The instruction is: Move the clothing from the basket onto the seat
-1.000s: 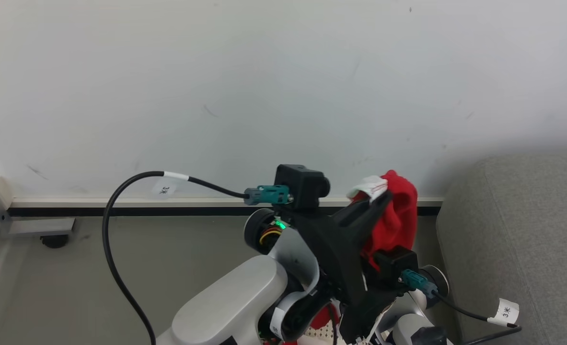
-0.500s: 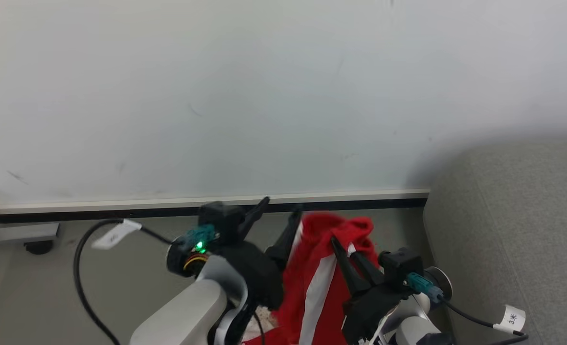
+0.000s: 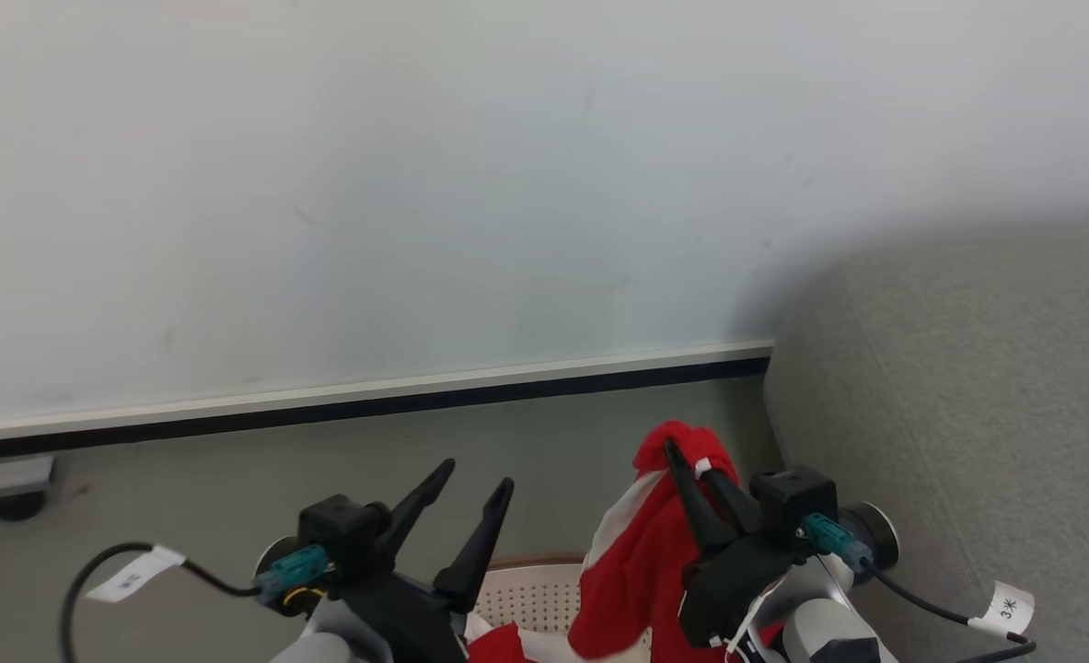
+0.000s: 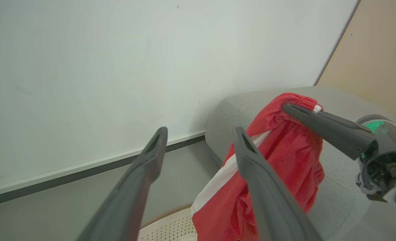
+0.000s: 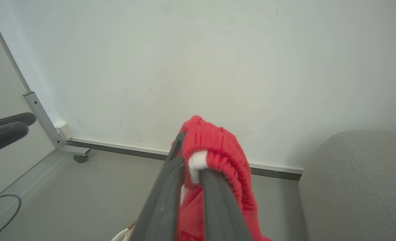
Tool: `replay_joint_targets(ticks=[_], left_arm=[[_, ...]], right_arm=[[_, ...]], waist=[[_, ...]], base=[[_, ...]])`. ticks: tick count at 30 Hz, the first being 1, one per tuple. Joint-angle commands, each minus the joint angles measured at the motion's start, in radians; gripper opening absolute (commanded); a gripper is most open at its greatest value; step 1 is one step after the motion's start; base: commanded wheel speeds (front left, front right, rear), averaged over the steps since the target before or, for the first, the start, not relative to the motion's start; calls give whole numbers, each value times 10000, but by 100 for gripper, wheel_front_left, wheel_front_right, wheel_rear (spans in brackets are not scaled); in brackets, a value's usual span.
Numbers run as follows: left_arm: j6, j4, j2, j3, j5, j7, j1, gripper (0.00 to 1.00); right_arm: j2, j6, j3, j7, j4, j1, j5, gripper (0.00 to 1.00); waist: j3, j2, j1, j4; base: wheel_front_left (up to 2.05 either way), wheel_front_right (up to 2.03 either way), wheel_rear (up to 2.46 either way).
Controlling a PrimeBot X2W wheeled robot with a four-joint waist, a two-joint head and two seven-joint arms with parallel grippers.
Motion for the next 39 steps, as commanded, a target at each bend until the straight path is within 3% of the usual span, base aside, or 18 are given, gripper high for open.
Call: replay_joint_targets(ticks=[1,9,14,21,26,31,39], left_arm=[[-102,-226,148,341,261,-55,356,100],[-233,-1197,347,2139,1301,-54,2017,100],[-333,-1599,311,2779,1861,-54,2583,100],[-413,-2479,287,3634,3032,-56,2925,100],[-498,-3220,567,4031,3653,-57,2996,100],[-610,-3886,1055,4120,4092,-30,2824,100],[-558,-5446,1744,4079,4659,396,2633,100]], right_arm=[[-11,4,-38,75,-157,92,-121,0],[-72,4,254,446,-874,-236,-361,0],[-215,4,679,624,-1200,-553,-264,0],[-620,4,1414,623,-1701,-2106,-45,0],[-917,1,1107,517,-1916,-3587,82,0],[-1502,1,621,509,-1731,-5124,445,0],[-2783,1,-300,613,-892,-7914,1228,0]], waist=[[139,-1,0,-393],[559,-1,0,-1746],[941,-1,0,-2491],[2187,-1,0,-3871],[3171,-1,0,-4626],[4269,-1,0,-4873],[6070,-1,0,-4605]], base=[[0,0,0],[0,0,0],[0,0,0],[0,0,0],[0,0,0],[0,0,0],[0,0,0]])
